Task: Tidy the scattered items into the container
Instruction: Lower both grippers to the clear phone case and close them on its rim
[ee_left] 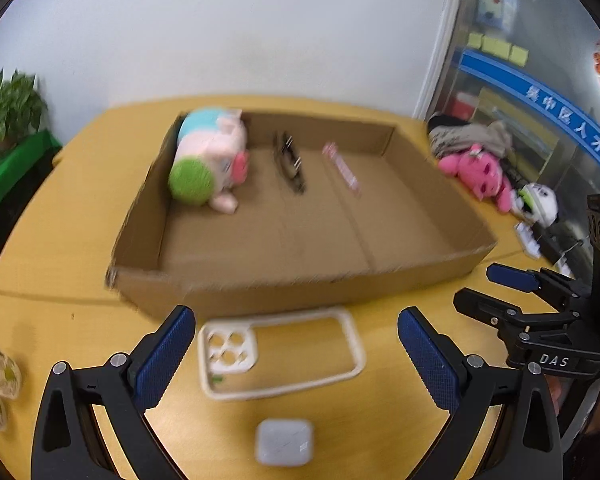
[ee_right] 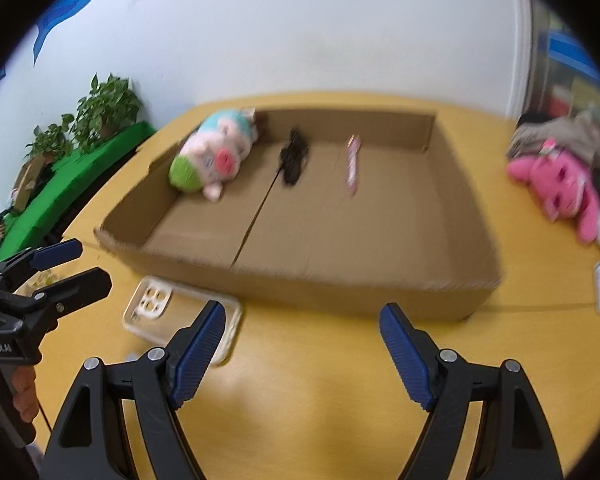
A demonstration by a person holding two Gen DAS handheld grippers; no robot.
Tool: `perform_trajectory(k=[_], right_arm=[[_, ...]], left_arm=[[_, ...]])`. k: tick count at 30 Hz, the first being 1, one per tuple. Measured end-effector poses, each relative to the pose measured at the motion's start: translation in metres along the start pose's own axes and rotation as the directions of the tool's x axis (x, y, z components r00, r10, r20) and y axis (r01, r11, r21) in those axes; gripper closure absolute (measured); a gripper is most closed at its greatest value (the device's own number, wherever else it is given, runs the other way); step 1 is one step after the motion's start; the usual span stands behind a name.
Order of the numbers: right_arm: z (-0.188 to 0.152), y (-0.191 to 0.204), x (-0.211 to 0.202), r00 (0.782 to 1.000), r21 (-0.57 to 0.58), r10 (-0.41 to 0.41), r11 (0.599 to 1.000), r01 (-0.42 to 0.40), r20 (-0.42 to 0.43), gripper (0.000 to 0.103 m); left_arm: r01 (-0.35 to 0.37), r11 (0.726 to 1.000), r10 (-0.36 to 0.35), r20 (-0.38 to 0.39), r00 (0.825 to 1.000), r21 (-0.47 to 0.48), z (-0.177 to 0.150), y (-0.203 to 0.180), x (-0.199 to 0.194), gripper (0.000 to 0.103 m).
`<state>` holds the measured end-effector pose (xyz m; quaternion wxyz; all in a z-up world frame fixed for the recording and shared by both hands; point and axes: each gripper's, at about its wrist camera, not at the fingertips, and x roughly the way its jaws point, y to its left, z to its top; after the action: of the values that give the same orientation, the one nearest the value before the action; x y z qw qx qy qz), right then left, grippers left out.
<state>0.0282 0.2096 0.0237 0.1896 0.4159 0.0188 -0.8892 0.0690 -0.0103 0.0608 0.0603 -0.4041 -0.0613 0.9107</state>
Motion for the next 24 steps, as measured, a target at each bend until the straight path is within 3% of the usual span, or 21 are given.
perform_trajectory(k=[4, 9, 13, 15, 18, 20, 22, 24], right_arm=[[-0.017, 0.015, 0.035, 0.992, 0.021, 0.071, 0.997, -0.069, -0.101, 0.024], [-0.028, 0.039, 0.064, 0.987, 0.007, 0.076, 0.997, -0.076, -0.145, 0.024], [-0.030, 0.048, 0.080, 0.989, -0.012, 0.034, 0.999, -0.036, -0.143, 0.025], [-0.031, 0.049, 0.088, 0.989, -0.024, 0.011, 1.000, -0.015, -0.150, 0.026], [-0.036, 0.056, 0.093, 0.989, -0.077, -0.038, 0.997, 0.027, -0.143, 0.035], [-0.038, 0.058, 0.093, 0.989, -0.106, -0.061, 0.993, 0.046, -0.135, 0.042], [-0.039, 0.058, 0.093, 0.990, -0.111, -0.055, 0.993, 0.040, -0.132, 0.058], [-0.038, 0.059, 0.092, 0.990, -0.116, -0.044, 0.993, 0.028, -0.136, 0.067]], left_arm=[[-0.040, 0.997, 0.034, -0.083, 0.996, -0.067, -0.016, 0.029, 0.026, 0.002], [-0.017, 0.990, -0.003, -0.142, 0.990, -0.142, -0.027, 0.052, 0.046, 0.013], [-0.020, 0.984, -0.015, -0.191, 0.982, -0.180, -0.032, 0.064, 0.063, 0.030], [-0.022, 0.981, -0.021, -0.220, 0.975, -0.191, -0.034, 0.069, 0.072, 0.045], [-0.049, 0.985, 0.011, -0.220, 0.976, -0.167, -0.034, 0.068, 0.072, 0.058], [-0.063, 0.985, 0.026, -0.225, 0.974, -0.161, -0.036, 0.068, 0.071, 0.078], [-0.066, 0.983, 0.024, -0.234, 0.972, -0.172, -0.037, 0.070, 0.072, 0.092], [-0.057, 0.982, 0.014, -0.233, 0.972, -0.179, -0.039, 0.071, 0.071, 0.093]])
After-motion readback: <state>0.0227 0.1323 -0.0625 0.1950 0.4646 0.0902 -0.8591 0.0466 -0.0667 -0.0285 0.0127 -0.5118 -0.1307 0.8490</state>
